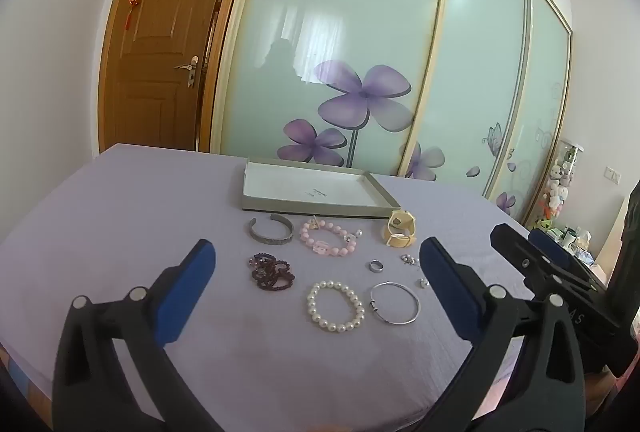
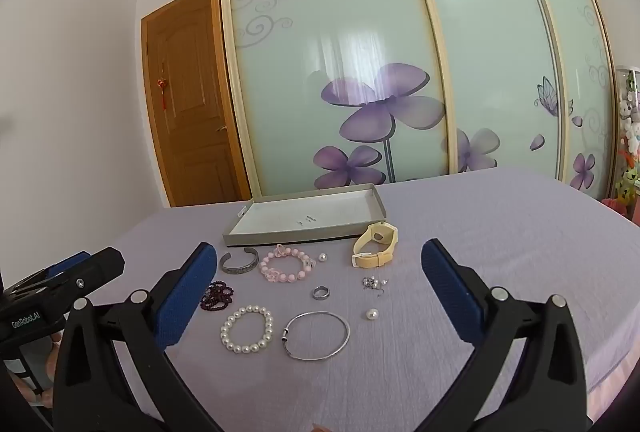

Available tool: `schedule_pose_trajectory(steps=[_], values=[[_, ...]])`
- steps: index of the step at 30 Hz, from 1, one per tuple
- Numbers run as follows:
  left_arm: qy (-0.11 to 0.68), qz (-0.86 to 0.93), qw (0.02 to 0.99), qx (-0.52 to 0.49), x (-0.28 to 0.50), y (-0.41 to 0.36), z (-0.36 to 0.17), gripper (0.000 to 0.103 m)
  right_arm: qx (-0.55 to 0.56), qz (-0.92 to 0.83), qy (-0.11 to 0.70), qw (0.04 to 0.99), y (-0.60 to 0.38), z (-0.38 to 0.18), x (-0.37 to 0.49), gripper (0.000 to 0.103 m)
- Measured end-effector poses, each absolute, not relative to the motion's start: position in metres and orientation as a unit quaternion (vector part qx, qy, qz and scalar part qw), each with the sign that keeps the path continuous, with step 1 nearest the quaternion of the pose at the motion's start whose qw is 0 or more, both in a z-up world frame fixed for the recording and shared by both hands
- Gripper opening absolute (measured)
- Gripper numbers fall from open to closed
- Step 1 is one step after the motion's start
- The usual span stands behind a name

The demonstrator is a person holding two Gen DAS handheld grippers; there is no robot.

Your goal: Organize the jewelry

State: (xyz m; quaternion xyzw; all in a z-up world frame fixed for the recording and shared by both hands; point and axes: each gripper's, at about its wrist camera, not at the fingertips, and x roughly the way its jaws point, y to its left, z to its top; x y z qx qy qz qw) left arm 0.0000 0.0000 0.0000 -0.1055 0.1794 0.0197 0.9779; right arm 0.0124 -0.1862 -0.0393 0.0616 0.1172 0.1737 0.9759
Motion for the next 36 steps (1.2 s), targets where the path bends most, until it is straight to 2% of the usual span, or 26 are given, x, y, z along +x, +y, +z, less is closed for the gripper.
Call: schedule_pose_trajectory(steps=[36], values=[[0.181,0.022,0.977,-0.107,-0.0056,-0.0010,0.0008,0.101,0.061,0.172,0.121,0.976,-0.1852,-0.0445,0.0153,0.102]])
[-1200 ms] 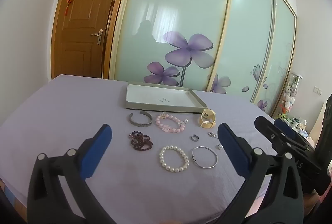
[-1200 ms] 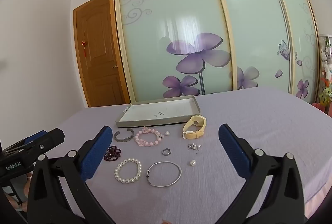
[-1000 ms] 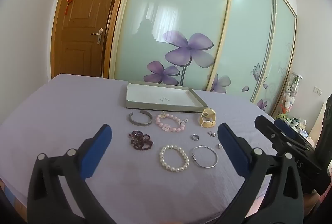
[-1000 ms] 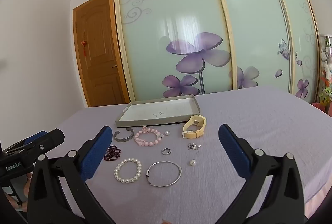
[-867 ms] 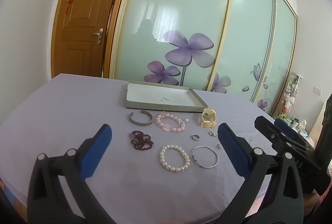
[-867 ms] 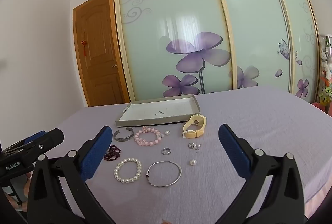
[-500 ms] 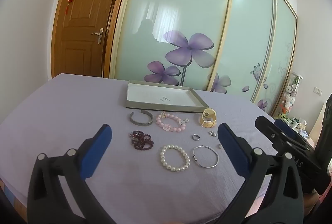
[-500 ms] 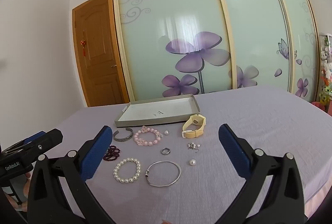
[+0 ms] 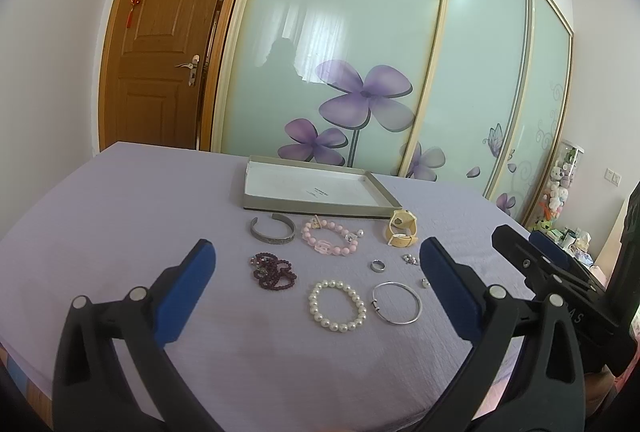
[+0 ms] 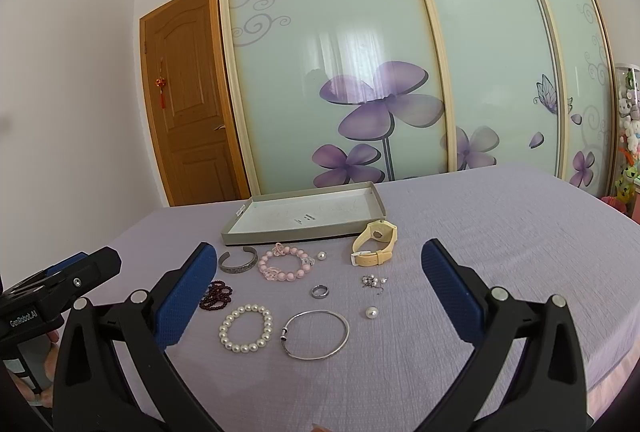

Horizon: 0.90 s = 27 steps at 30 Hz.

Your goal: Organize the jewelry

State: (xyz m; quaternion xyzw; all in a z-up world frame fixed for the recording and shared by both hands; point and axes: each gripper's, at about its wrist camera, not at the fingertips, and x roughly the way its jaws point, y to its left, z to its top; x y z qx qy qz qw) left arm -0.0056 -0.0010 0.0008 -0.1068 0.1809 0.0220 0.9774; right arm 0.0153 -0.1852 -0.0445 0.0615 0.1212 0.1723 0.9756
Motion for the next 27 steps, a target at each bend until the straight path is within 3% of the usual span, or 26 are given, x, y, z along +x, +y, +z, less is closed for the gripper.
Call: schedule_pose_trajectory(steps=[27], values=[[0.181,0.022,0.977,-0.108,-0.0057,0.0005,0.0020,0.101,0.062,0.172,0.123,0.976,-0.1861,-0.0466,0.0169,0.102]])
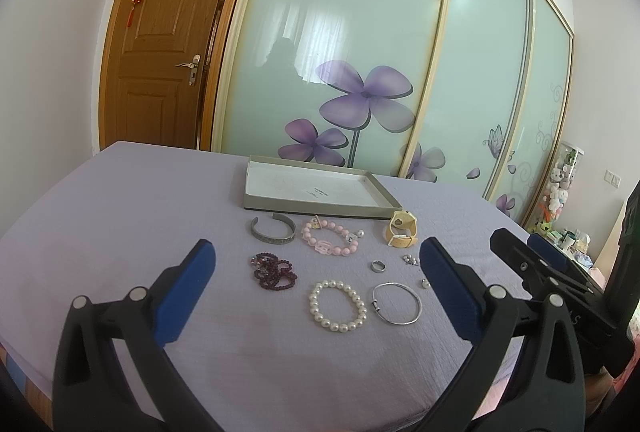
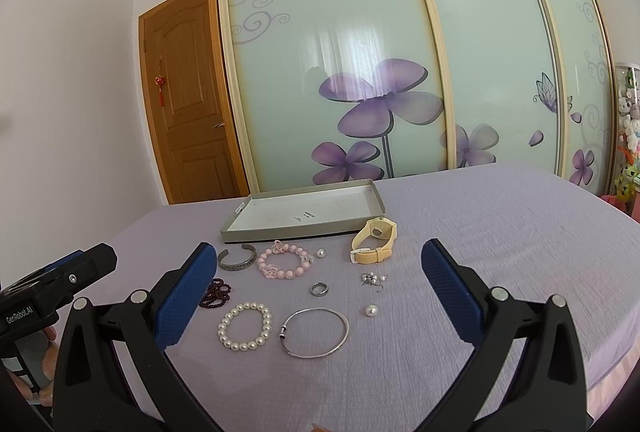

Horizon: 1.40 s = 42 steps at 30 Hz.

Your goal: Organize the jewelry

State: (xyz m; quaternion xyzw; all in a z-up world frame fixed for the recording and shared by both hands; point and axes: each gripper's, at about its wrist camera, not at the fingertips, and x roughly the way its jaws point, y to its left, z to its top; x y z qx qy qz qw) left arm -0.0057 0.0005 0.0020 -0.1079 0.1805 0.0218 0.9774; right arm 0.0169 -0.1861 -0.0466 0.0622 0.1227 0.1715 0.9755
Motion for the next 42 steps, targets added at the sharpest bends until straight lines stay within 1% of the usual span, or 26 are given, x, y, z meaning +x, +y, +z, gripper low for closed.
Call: schedule_pose_trajectory(steps=[33,37,42], values=[[0.183,0.023,0.977,-0.109,-0.004,0.001,0.001,0.101,0.063,0.172,0.128,0.975,-0.189,-0.055,0.020,0.102],[0.193,0.024,0.975,-0.109,0.002,-0.003,-0.005,0.101,0.063,0.169,0.151,0.972,-0.194,-0.065,0.029,0.102],[0.222,0.032,0.969,-0.107,0.015,0.003,-0.014,0.101,0.053,0.158,0.206,0.964,-0.195,-0.083,0.053,0.102]])
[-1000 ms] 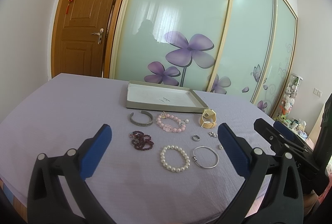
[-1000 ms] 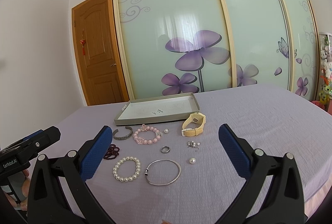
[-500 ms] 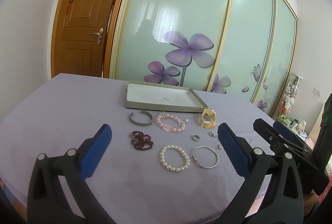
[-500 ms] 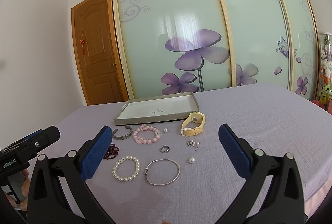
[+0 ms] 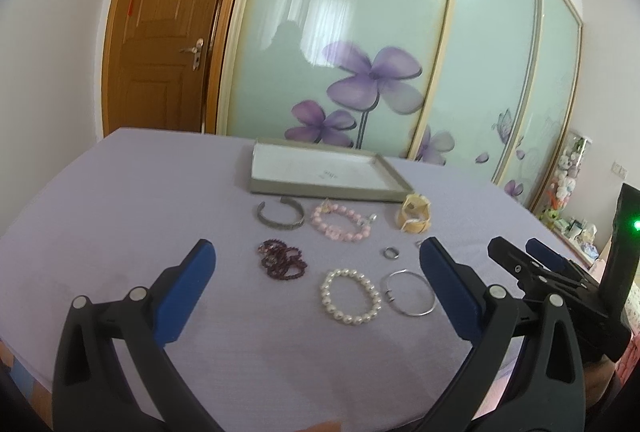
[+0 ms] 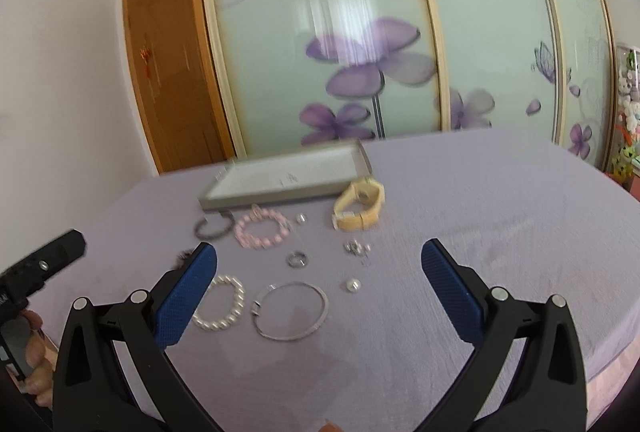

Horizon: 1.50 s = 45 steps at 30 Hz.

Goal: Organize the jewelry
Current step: 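Lower the right tool onto the loose pearl and close on it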

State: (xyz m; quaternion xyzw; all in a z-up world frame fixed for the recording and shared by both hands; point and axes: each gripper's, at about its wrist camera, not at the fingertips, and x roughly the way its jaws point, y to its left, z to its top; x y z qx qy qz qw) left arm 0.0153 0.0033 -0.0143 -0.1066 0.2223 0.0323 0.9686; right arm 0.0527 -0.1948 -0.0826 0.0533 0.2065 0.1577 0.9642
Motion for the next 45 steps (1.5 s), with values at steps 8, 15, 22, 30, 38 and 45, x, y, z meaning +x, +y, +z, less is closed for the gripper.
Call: schedule_pose_trajectory(steps=[8,15,22,30,38,45], values=[[0.283,0.023,0.951,-0.121,0.043,0.020,-0.039,0.101,0.039,0.144,0.308,0.939,-0.191,-0.103,0.097,0.080],[0.309,0.014,0.943,-0.122,0.058,0.027,-0.055,0.101,0.030,0.140,0.363,0.921,-0.180,-0.122,0.124,0.048],[0.321,0.011,0.939,-0.121,0.066,0.027,-0.061,0.101,0.035,0.137,0.381,0.914,-0.176,-0.131,0.133,0.041],[0.331,0.008,0.936,-0.119,0.072,0.024,-0.068,0.101,0.030,0.130,0.380,0.915,-0.174,-0.132,0.137,0.029],[0.347,0.007,0.931,-0.111,0.079,0.017,-0.075,0.101,0.017,0.119,0.375,0.919,-0.175,-0.134,0.136,0.017],[0.378,0.009,0.920,-0.104,0.093,0.012,-0.087,0.087,0.017,0.123,0.374,0.919,-0.177,-0.134,0.137,0.014]])
